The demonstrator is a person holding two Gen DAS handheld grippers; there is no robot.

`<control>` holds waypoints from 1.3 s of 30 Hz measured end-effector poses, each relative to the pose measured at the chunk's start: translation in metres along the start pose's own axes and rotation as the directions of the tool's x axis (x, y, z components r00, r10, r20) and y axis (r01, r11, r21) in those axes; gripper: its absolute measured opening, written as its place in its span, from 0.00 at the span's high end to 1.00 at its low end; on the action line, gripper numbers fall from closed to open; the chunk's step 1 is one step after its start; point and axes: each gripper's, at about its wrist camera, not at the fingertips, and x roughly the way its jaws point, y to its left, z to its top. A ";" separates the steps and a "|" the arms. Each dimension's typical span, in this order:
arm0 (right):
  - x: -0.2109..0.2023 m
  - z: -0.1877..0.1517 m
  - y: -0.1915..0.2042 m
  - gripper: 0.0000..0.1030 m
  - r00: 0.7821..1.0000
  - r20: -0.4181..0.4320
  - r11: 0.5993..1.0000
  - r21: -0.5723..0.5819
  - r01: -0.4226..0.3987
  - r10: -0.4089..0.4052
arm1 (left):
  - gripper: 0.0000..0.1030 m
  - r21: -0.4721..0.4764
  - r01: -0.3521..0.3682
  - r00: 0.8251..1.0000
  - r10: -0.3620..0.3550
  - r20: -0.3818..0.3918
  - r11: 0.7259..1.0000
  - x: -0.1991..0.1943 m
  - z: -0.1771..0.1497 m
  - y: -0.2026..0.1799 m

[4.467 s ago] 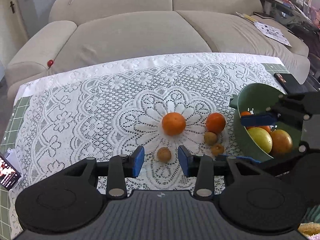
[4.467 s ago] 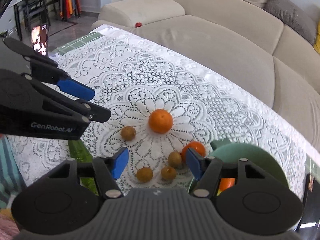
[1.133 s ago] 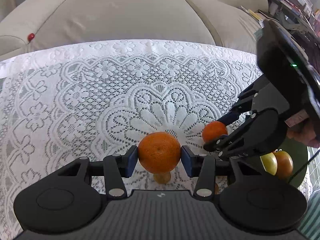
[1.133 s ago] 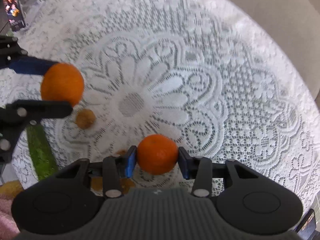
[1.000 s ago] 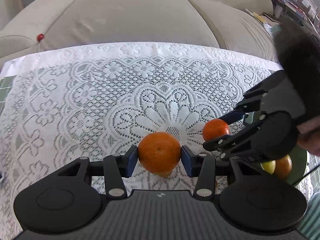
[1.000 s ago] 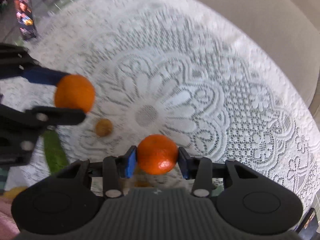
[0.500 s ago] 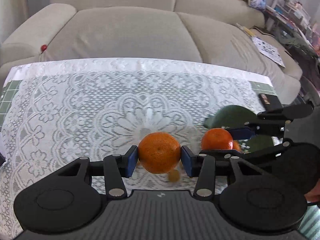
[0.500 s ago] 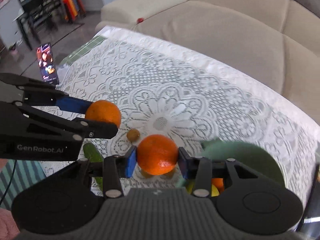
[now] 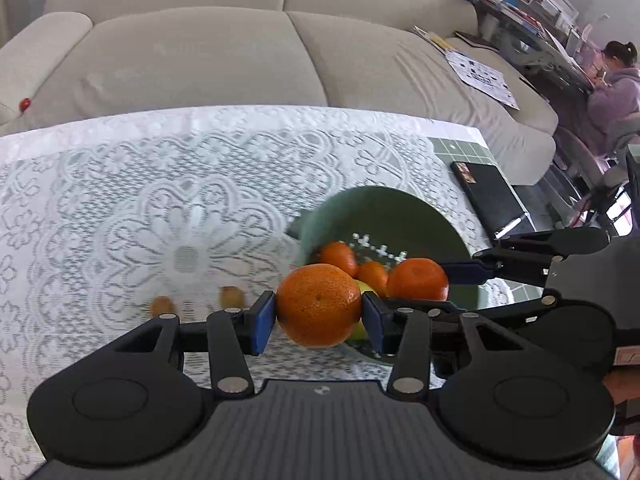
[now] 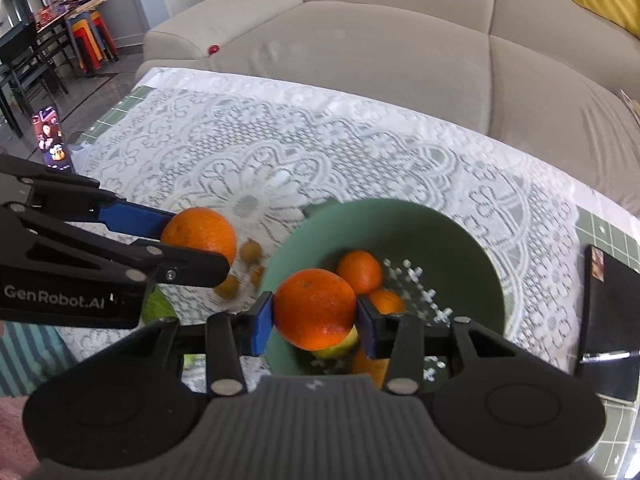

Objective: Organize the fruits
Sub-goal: 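Carry both held mandarins over the green colander with both tools, then open both tools to drop the mandarins into the colander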

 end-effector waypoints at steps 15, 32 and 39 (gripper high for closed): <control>0.037 0.001 -0.032 0.61 0.995 -0.066 0.996 -0.050 0.074 -0.077 | 0.49 0.000 0.057 0.995 -0.057 -0.078 0.998 0.050 0.018 -0.014; 0.080 0.006 -0.047 0.60 0.985 -0.131 0.991 -0.082 0.106 -0.116 | 0.49 -0.056 0.080 0.981 -0.089 -0.170 0.995 0.101 0.029 -0.006; 0.086 0.010 -0.052 0.60 0.985 -0.128 0.991 -0.078 0.108 -0.118 | 0.48 -0.082 0.097 0.980 -0.109 -0.167 0.992 0.108 0.034 0.001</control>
